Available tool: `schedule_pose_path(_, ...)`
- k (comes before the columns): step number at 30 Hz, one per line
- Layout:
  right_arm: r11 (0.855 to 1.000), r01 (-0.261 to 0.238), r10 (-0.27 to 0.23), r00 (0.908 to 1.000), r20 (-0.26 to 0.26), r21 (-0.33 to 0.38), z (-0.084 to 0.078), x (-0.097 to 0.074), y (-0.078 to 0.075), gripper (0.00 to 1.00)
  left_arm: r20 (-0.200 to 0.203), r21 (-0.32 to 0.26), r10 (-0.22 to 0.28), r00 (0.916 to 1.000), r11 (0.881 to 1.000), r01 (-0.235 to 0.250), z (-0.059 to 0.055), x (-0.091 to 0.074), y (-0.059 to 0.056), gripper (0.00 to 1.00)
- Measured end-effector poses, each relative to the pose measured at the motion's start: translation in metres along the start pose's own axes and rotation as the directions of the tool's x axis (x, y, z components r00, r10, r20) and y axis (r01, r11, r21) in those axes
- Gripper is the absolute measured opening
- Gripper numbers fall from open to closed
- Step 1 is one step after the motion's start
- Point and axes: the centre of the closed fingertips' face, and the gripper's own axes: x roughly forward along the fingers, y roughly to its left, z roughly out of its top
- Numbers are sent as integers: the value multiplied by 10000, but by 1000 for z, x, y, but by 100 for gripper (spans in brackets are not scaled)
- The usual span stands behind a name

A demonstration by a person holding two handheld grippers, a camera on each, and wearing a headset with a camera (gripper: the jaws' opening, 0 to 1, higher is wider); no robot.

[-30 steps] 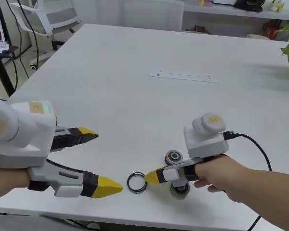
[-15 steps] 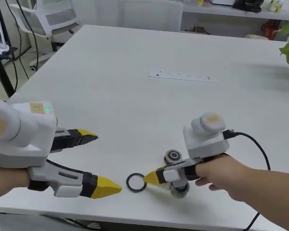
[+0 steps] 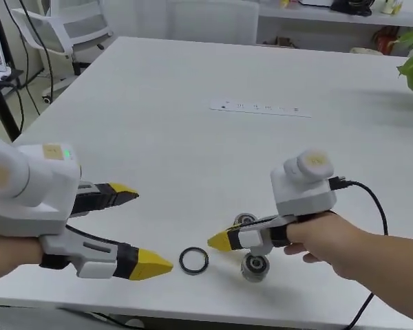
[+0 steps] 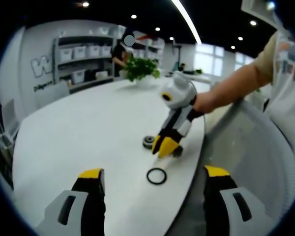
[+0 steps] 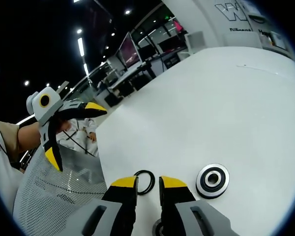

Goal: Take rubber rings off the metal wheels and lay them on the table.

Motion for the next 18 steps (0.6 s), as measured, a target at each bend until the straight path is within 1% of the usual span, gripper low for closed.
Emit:
schedule_pose_path(10, 9995, 329, -327, 9967, 738, -15, 15, -18, -12, 18, 42, 37, -52, 10000, 10000, 52, 10, 8, 8, 82)
schedule_pose_path(18, 9972, 713, -684, 9915, 1109, -221, 23, -32, -24, 22, 81, 66, -103, 9999, 9999, 102, 17, 14, 15, 81)
